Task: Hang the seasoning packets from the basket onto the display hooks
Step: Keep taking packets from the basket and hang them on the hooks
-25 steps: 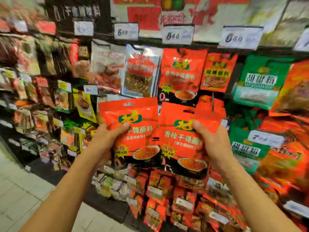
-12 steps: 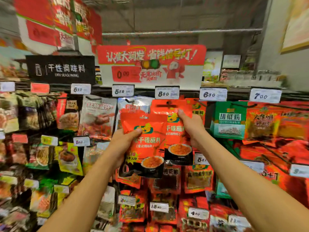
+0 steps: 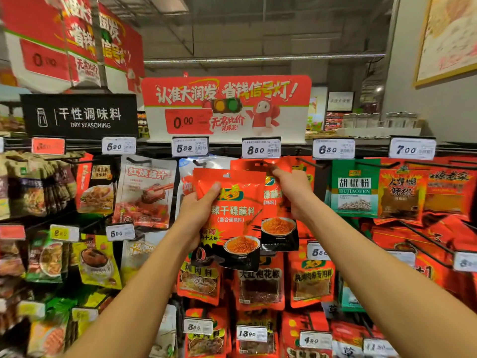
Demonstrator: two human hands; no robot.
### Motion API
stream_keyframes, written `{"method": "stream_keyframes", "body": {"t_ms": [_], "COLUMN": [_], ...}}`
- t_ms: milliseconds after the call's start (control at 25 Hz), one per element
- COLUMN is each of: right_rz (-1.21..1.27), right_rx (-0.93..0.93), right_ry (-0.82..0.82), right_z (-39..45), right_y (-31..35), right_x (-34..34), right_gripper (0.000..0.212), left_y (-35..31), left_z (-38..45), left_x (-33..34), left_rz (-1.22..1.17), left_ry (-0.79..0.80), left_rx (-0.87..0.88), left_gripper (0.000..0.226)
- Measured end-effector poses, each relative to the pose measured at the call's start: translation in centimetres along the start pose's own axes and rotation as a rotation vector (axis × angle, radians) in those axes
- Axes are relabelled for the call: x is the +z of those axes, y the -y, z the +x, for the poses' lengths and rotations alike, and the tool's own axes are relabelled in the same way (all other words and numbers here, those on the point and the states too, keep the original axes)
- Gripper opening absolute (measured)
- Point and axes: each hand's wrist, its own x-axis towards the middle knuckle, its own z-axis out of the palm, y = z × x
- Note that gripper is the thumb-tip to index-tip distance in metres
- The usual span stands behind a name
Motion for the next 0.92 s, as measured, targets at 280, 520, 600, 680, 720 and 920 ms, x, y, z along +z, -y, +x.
{"method": "stream_keyframes", "body": {"t_ms": [280, 520, 600, 680, 720, 920], "right_rz": [0.186, -0.121, -0.197, -0.251, -0.264, -0.251], "right_rx": [-0.035, -0.161, -0.175, -0.187, -0.187, -0.151], "right_ry": [0.019, -0.036, -0.1, -0.143, -0.151, -0.186], "right_z": [0.1, 0.3, 0.3, 0.4, 0.5, 0.7], "right_y": [-1.4, -1.1, -0.6, -0.4, -0.3, -0.4], "right_x": [-1.3, -1.6, -1.5, -1.3, -1.2, -1.2], "right_gripper": [0.044, 0.039, 0.044, 0.047, 0.046, 0.042], "left_y": [-0.4, -1.4, -1.9, -2.3, -2.4, -2.9], "left_z": [2.1, 3.0, 3.2, 3.4, 3.5, 3.8], "left_x": [3.3, 7.5, 7.9, 8.0, 8.0, 8.7], "left_rz": [0.032, 0.026, 0.027, 0.042, 0.057, 0.115], "left_ry": [-0.048, -0.046, -0.085, -0.111, -0.119, -0.129], "left_rx": [0.022, -0.015, -0.047, -0.064, -0.067, -0.073], "left_gripper": [0.023, 0.031, 0.031, 0.031, 0.032, 0.028]}}
